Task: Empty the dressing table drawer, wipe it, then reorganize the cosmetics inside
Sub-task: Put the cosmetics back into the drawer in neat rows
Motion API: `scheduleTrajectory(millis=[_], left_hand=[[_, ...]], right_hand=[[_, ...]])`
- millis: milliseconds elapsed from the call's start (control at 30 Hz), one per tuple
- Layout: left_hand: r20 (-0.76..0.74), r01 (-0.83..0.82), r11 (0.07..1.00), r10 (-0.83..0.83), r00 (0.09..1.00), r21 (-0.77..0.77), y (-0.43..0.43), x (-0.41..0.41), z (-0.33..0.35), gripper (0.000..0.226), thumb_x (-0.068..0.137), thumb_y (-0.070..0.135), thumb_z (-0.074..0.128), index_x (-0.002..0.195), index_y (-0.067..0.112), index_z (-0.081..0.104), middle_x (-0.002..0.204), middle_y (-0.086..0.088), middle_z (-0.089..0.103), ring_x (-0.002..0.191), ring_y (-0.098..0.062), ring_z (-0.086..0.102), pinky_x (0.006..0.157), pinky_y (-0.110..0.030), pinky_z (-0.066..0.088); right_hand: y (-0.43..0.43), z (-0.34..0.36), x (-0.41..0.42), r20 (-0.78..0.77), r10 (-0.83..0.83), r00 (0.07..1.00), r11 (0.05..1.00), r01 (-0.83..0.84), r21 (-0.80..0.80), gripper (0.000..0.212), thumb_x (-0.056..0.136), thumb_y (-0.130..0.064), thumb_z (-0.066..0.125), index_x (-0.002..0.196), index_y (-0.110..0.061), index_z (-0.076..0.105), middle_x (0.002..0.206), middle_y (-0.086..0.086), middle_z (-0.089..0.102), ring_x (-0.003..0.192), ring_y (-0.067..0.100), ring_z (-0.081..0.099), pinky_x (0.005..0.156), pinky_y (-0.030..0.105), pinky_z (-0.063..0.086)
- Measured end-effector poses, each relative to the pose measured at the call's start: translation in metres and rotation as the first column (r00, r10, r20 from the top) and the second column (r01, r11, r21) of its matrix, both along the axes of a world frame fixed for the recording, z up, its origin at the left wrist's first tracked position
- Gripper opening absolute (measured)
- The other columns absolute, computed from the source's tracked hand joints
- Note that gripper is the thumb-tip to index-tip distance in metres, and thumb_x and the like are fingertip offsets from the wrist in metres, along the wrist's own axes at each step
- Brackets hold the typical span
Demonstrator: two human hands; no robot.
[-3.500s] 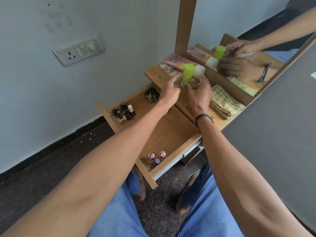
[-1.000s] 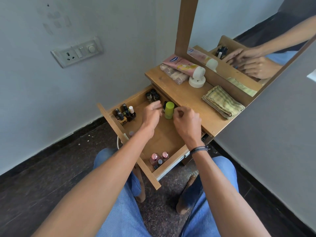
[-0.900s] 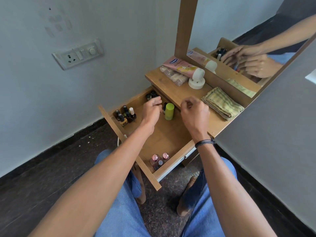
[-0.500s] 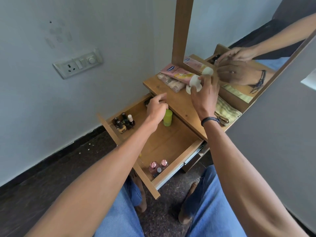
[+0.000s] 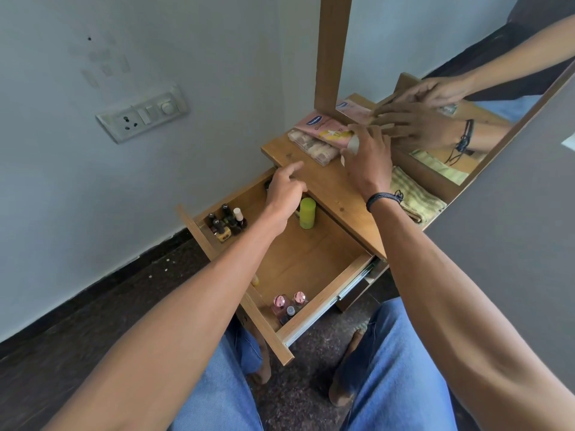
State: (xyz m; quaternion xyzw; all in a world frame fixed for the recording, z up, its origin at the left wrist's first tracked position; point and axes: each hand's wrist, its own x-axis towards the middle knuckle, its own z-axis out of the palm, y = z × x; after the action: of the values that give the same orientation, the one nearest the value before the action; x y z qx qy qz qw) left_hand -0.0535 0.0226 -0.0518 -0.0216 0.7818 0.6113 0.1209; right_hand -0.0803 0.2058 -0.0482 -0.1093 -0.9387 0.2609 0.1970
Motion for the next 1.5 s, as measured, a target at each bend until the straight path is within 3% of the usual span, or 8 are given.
scheduleTrajectory(millis=[400,500,600,800,900,1000,1200,1500], left_hand=[[-0.115,-0.32,0.919,0.353,0.929,0.23,-0.079,0.02,-0.005,0.044,0.105,0.01,0.048,0.148,0.02,0.044,0.137,0.002,0.053,0.122,-0.016,0.059,0.102,-0.032,0.051],[-0.219,-0.335,0.936,0.351,0.91,0.109,-0.104,0.032,-0.015,0.043,0.104,0.013,0.051,0.146,0.024,0.046,0.138,0.004,0.052,0.113,-0.002,0.058,0.102,-0.031,0.05],[-0.284,-0.293,0.954,0.264,0.922,-0.064,-0.12,0.047,-0.022,0.042,0.102,0.005,0.05,0.141,0.019,0.052,0.132,0.005,0.053,0.09,0.016,0.057,0.085,-0.008,0.046],[-0.292,-0.186,0.932,0.093,0.952,-0.31,-0.129,0.067,-0.04,0.046,0.101,0.004,0.046,0.143,0.022,0.051,0.129,0.008,0.053,0.099,0.0,0.057,0.08,-0.004,0.044],[-0.299,-0.137,0.9,0.008,0.954,-0.414,-0.125,0.072,-0.053,0.047,0.101,0.003,0.046,0.144,0.022,0.05,0.136,0.005,0.05,0.113,-0.011,0.057,0.093,-0.026,0.051],[-0.315,-0.116,0.809,-0.089,0.945,-0.577,-0.12,0.074,-0.062,0.042,0.102,0.008,0.049,0.142,0.021,0.052,0.14,0.004,0.05,0.124,-0.019,0.054,0.098,-0.039,0.049],[-0.316,-0.158,0.534,-0.22,0.923,-0.83,-0.111,0.079,-0.072,0.037,0.103,0.033,0.048,0.139,0.029,0.057,0.137,0.008,0.056,0.121,-0.017,0.053,0.098,-0.036,0.037],[-0.278,-0.146,0.395,-0.3,0.913,-0.907,-0.111,0.08,-0.074,0.036,0.097,0.031,0.053,0.131,0.037,0.064,0.135,0.016,0.059,0.118,-0.016,0.052,0.092,-0.037,0.036]], right_hand=[[-0.065,-0.009,0.1,-0.105,0.031,0.994,0.989,-0.045,-0.143,0.056,0.087,-0.029,0.075,0.141,-0.024,0.058,0.129,0.01,0.058,0.113,0.03,0.051,0.091,0.033,0.038],[-0.087,-0.022,0.133,-0.055,0.081,0.995,0.983,-0.089,-0.158,0.06,0.087,-0.029,0.077,0.143,-0.023,0.057,0.124,0.008,0.058,0.109,0.025,0.051,0.087,0.027,0.036],[-0.101,-0.036,0.157,0.035,0.095,0.995,0.986,-0.089,-0.142,0.06,0.088,-0.035,0.077,0.142,-0.022,0.057,0.126,0.005,0.057,0.111,0.023,0.051,0.085,0.027,0.037],[-0.1,-0.052,0.171,0.233,0.14,0.962,0.989,-0.124,-0.081,0.059,0.087,-0.044,0.073,0.14,-0.023,0.059,0.122,0.001,0.057,0.109,0.021,0.052,0.086,0.034,0.046],[-0.097,-0.056,0.168,0.327,0.184,0.927,0.983,-0.169,-0.073,0.06,0.083,-0.046,0.074,0.138,-0.024,0.061,0.123,0.001,0.059,0.11,0.022,0.055,0.09,0.038,0.051],[-0.098,-0.058,0.162,0.383,0.223,0.897,0.975,-0.199,-0.101,0.059,0.079,-0.045,0.075,0.133,-0.025,0.064,0.119,0.001,0.06,0.108,0.025,0.058,0.088,0.039,0.051],[-0.102,-0.069,0.154,0.426,0.258,0.867,0.966,-0.215,-0.147,0.06,0.074,-0.048,0.082,0.125,-0.024,0.062,0.116,0.002,0.06,0.103,0.025,0.061,0.084,0.037,0.052],[-0.103,-0.075,0.146,0.533,0.302,0.79,0.95,-0.295,-0.1,0.058,0.073,-0.047,0.085,0.12,-0.029,0.057,0.117,-0.005,0.069,0.099,0.02,0.066,0.078,0.035,0.055]])
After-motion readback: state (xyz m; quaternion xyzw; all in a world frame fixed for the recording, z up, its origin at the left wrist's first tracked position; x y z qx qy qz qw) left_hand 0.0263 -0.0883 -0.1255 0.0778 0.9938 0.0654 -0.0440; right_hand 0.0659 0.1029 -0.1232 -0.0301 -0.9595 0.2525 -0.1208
